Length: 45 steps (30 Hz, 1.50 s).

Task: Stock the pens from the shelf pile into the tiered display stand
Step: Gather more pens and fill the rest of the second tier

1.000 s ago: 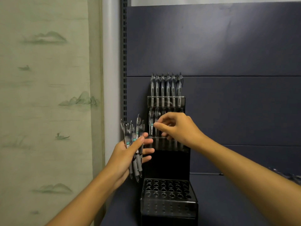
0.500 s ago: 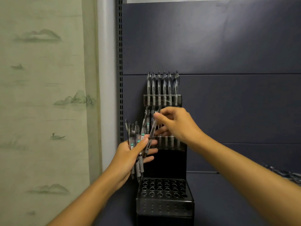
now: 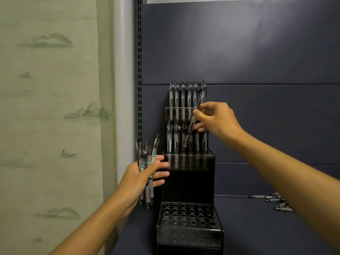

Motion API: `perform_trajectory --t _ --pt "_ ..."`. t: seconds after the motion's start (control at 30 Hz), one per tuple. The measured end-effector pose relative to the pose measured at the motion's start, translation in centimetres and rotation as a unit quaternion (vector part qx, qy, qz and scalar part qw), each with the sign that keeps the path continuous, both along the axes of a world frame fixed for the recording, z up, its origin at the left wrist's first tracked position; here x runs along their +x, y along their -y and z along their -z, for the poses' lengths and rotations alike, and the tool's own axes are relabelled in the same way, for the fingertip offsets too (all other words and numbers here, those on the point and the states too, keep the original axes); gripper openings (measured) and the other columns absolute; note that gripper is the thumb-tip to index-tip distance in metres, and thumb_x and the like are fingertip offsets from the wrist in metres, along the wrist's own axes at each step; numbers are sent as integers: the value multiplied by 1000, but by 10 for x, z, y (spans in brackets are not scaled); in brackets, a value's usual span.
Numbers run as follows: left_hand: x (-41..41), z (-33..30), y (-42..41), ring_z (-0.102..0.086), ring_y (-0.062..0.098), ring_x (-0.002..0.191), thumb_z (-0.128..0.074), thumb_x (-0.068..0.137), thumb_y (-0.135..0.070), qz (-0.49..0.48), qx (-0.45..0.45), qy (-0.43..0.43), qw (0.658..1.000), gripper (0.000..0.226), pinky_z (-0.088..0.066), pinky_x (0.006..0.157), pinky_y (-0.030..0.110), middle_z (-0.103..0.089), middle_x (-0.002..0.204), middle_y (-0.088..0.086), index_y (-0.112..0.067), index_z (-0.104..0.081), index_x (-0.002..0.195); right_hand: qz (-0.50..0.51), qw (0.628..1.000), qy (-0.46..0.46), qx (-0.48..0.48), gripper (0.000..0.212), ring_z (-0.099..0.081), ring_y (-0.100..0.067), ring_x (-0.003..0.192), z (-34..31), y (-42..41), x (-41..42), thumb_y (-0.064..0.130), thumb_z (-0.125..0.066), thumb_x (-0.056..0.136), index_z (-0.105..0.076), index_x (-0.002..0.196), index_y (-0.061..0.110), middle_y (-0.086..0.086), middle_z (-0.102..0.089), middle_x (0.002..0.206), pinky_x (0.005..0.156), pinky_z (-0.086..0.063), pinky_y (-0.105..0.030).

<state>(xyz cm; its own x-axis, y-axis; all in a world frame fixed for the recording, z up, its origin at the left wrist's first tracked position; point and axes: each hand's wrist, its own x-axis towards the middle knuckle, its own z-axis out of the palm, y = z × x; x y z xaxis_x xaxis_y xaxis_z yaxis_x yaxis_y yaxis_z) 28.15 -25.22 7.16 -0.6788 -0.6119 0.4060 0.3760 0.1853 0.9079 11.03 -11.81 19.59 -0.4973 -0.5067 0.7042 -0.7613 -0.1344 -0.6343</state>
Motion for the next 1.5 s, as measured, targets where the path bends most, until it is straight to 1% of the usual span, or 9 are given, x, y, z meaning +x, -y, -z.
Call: perform_trajectory --t 0.17,0.3,0.67,0.83,1.03,1.23,1.37,1.43,1.5 --pt "1 0 0 -74 25 93 -56 96 -20 -5 -7 3 1000 22 -62 79 33 -77 102 6 -15 -66 115 4 1000 -19 21 20 -74 -10 69 10 6 -1 25 -63 96 -67 111 13 -1 -74 93 64 -61 -23" --pt "0 0 0 -74 25 93 -55 97 -20 -4 -7 2 1000 22 -62 78 33 -77 102 6 -15 -65 116 -15 999 -18 38 12 -74 -12 69 14 6 3 26 -63 96 -62 107 20 -1 -74 90 67 -62 -27" --pt "-4 1 -6 -75 25 86 -55 97 -18 6 9 -10 1000 21 -62 73 31 -77 99 10 -13 -66 114 14 995 -48 88 21 -73 -11 63 21 19 4 32 -65 95 -68 104 13 1 -74 83 67 -63 -32" --pt "-6 1 -6 -75 24 85 -55 97 -16 2 5 -7 1000 20 -62 73 30 -77 98 9 -13 -67 113 55 984 -129 112 22 -71 -4 60 21 22 5 38 -63 95 -68 97 17 3 -74 81 67 -61 -26" --pt "-8 -4 -8 -75 23 84 -55 97 -15 5 3 -15 1000 18 -62 74 30 -77 98 9 -15 -68 110 66 980 -105 153 27 -72 -9 59 16 21 -1 37 -66 93 -69 86 11 1 -74 74 73 -61 -31" --pt "-7 -1 -7 -75 24 85 -55 98 -16 10 13 -18 1000 19 -62 74 32 -77 98 9 -13 -67 111 79 974 -131 165 28 -71 -7 57 25 22 -1 40 -67 91 -70 81 14 3 -74 73 73 -62 -33" --pt "-6 -2 -7 -75 24 86 -54 98 -15 18 14 -19 1000 19 -62 76 33 -77 102 9 -13 -67 112 86 979 -133 125 31 -69 -5 56 25 12 -1 44 -71 86 -68 73 17 2 -73 66 68 -59 -23" --pt "-6 -4 -7 -74 25 90 -54 98 -16 29 19 -25 999 20 -62 78 34 -76 105 8 -13 -66 114 41 989 -109 89 28 -69 -5 56 26 5 5 41 -72 87 -67 79 15 2 -73 66 60 -53 -15" --pt "-7 -6 -8 -74 26 94 -54 98 -18 41 28 -31 998 23 -62 80 35 -76 108 7 -13 -65 117 -9 988 -115 104 24 -70 -4 61 30 2 15 41 -72 87 -69 86 17 3 -73 72 57 -49 -11"
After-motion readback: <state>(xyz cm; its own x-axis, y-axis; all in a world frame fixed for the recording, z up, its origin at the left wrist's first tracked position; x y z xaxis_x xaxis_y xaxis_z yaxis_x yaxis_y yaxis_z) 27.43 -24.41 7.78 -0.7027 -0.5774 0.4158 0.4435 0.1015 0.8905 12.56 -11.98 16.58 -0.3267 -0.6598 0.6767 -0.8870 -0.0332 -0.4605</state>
